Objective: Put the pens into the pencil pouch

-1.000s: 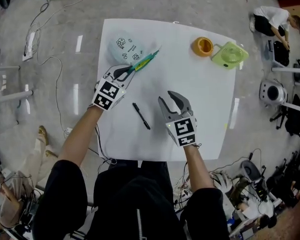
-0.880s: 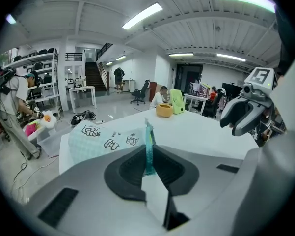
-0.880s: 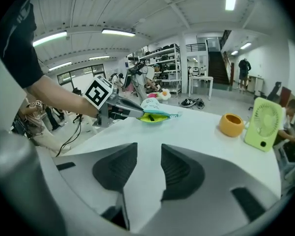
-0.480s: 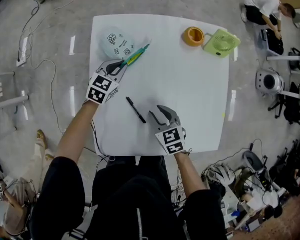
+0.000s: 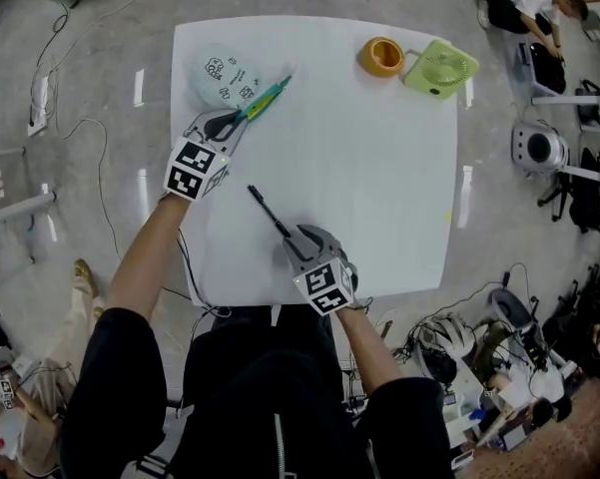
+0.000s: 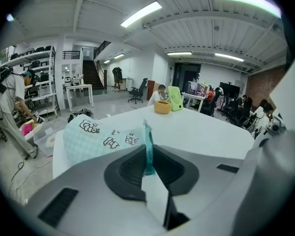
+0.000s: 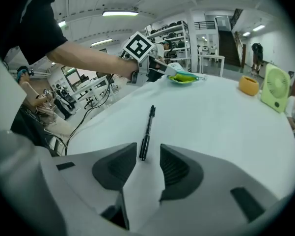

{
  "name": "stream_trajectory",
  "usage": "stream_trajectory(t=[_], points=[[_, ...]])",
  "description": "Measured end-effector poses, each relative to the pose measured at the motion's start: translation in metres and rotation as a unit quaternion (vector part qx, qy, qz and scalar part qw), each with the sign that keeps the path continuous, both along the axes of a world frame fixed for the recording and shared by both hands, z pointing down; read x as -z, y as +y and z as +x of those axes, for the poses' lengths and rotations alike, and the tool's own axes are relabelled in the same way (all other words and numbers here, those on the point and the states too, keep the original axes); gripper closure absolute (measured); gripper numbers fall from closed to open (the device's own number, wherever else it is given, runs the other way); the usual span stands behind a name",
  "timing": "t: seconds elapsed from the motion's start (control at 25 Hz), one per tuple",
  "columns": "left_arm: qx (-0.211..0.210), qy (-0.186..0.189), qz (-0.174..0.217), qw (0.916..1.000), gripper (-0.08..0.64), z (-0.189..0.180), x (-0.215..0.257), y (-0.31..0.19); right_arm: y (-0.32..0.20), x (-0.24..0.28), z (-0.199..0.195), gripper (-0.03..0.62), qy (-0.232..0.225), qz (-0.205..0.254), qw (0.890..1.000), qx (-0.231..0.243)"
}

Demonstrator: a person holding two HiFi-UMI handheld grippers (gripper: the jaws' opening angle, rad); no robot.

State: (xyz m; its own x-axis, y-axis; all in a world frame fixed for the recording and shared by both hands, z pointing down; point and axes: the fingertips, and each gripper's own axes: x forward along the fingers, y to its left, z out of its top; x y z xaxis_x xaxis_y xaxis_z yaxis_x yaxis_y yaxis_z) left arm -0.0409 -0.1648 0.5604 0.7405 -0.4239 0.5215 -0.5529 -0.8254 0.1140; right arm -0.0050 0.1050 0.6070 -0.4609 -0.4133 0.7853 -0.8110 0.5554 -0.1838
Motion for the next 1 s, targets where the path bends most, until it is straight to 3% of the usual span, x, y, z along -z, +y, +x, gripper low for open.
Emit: stream_trajectory(t=[0.36, 0.64, 0.72, 1.0], points=[[0.004, 0.002, -0.002, 1.0000, 0.505, -0.001, -0.001, 0.000, 0.013, -0.023, -0.012, 0.432, 0.047, -0.002, 0.998, 0.034], [0.008, 0.005, -0.001, 1.0000, 0.505, -0.002, -0.001, -0.002, 0.010, -0.028, -0.008, 0.486, 0.087, 0.018, 0.995, 0.042], [0.009, 0.005, -0.002, 0.9999, 0.505, 0.000, 0.000, -0.002, 0.011, -0.028, -0.007, 0.526, 0.088, 0.016, 0.995, 0.045], [0.009, 0.007, -0.002, 0.9999, 0.505, 0.000, 0.002, -0.003, 0.004, -0.023, -0.001, 0.532, 0.061, 0.002, 0.998, 0.020]])
